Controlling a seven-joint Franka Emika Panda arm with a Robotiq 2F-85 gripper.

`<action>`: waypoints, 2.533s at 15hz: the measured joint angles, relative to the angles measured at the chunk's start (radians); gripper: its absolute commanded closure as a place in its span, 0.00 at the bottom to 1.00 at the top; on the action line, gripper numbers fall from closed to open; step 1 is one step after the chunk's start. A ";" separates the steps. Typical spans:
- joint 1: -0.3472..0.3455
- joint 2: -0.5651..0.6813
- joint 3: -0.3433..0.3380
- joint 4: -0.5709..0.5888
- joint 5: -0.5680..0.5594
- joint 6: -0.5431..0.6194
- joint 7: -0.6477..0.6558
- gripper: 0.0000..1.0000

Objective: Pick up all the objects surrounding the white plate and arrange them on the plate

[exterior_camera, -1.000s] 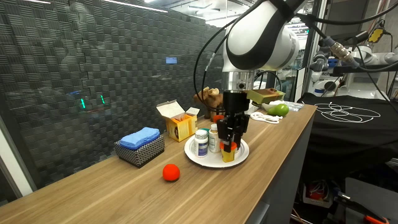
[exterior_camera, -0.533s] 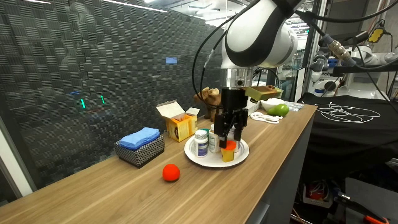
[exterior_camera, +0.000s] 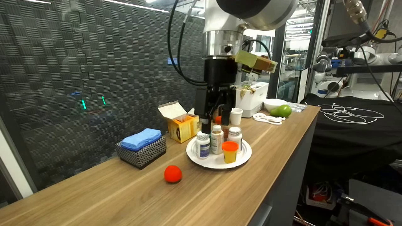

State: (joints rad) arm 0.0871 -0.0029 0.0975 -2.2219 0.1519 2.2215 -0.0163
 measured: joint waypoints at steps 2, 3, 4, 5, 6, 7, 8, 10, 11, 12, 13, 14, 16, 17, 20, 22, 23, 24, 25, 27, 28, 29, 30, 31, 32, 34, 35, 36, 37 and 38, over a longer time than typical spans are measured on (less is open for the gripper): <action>0.022 0.022 0.019 0.026 0.001 0.004 -0.001 0.00; 0.032 0.042 0.026 0.038 0.003 0.012 -0.004 0.00; 0.038 0.067 0.033 0.051 0.004 0.033 -0.009 0.00; 0.043 0.094 0.038 0.062 0.006 0.054 -0.016 0.00; 0.047 0.125 0.043 0.075 0.010 0.072 -0.026 0.00; 0.049 0.156 0.048 0.089 0.012 0.087 -0.037 0.00; 0.050 0.188 0.052 0.104 0.016 0.095 -0.050 0.00; 0.050 0.243 0.062 0.133 0.027 0.100 -0.080 0.00; 0.050 0.265 0.066 0.147 0.030 0.100 -0.093 0.00; 0.050 0.284 0.070 0.159 0.030 0.101 -0.103 0.00; 0.050 0.301 0.073 0.170 0.030 0.101 -0.111 0.00; 0.050 0.315 0.075 0.180 0.030 0.107 -0.118 0.00; 0.050 0.338 0.076 0.197 0.030 0.124 -0.129 0.00; 0.049 0.348 0.076 0.205 0.030 0.128 -0.133 0.00; 0.048 0.376 0.076 0.225 0.030 0.138 -0.146 0.00; 0.047 0.395 0.076 0.236 0.029 0.140 -0.153 0.00; 0.047 0.404 0.076 0.241 0.029 0.141 -0.156 0.00; 0.047 0.414 0.076 0.246 0.029 0.141 -0.158 0.00; 0.047 0.423 0.076 0.252 0.029 0.141 -0.159 0.01; 0.046 0.439 0.076 0.263 0.029 0.141 -0.161 0.26; 0.045 0.446 0.076 0.269 0.029 0.141 -0.162 0.31; 0.045 0.451 0.076 0.273 0.028 0.141 -0.164 0.39; 0.044 0.456 0.076 0.278 0.028 0.141 -0.164 0.47; 0.043 0.460 0.076 0.281 0.028 0.141 -0.165 0.56; 0.043 0.462 0.076 0.284 0.028 0.141 -0.165 0.63; 0.040 0.465 0.076 0.292 0.028 0.141 -0.165 0.77; 0.039 0.466 0.076 0.295 0.028 0.141 -0.165 0.77; 0.037 0.466 0.076 0.300 0.028 0.141 -0.165 0.77; 0.034 0.465 0.077 0.306 0.028 0.140 -0.165 0.77; 0.030 0.463 0.079 0.310 0.030 0.140 -0.166 0.77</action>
State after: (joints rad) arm 0.1176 0.4601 0.1763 -1.9118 0.1818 2.3613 -0.1825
